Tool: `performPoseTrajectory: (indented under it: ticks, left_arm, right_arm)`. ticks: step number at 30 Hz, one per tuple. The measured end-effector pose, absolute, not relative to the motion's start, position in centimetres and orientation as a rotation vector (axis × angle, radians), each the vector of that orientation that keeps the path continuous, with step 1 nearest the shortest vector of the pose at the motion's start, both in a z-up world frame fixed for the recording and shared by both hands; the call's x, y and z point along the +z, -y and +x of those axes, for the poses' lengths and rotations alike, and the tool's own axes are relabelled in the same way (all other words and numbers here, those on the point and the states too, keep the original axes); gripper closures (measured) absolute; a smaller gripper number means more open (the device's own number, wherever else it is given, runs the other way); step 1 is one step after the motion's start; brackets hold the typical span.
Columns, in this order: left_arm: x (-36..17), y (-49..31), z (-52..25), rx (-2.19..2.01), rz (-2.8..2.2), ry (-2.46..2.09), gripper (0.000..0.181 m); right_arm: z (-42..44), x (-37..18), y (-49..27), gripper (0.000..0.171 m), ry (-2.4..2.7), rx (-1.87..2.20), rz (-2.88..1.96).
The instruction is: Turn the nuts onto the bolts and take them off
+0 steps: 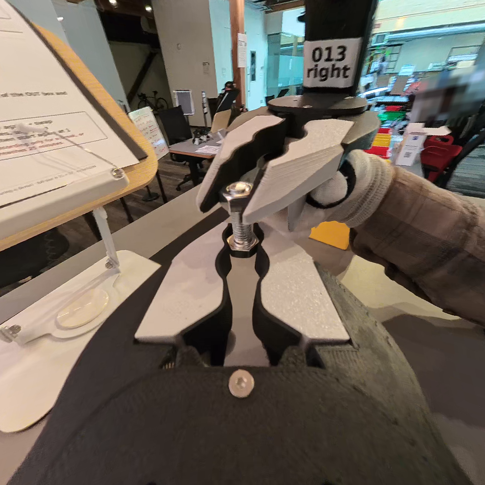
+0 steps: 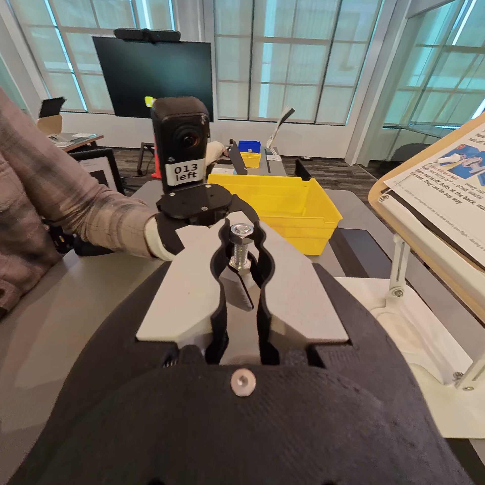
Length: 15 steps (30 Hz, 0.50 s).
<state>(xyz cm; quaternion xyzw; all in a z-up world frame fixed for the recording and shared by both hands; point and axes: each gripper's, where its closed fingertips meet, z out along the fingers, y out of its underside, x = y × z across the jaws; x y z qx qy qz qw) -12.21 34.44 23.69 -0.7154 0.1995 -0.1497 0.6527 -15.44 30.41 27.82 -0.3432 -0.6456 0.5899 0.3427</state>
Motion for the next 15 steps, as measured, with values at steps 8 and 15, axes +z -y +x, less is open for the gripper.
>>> performPoseTrajectory:
  ticks: [8,15]
  left_arm:
    - [24.3,-29.3,-5.5,-0.731,-1.501,-0.817,0.167]
    - [24.7,-26.1,-2.7,-0.852,-1.420,-0.987,0.166]
  right_arm:
    - [-9.6,28.4,-26.3,0.155,1.916,1.779,-0.664]
    - [-8.4,30.0,-23.4,0.100,1.953,1.787,-0.521]
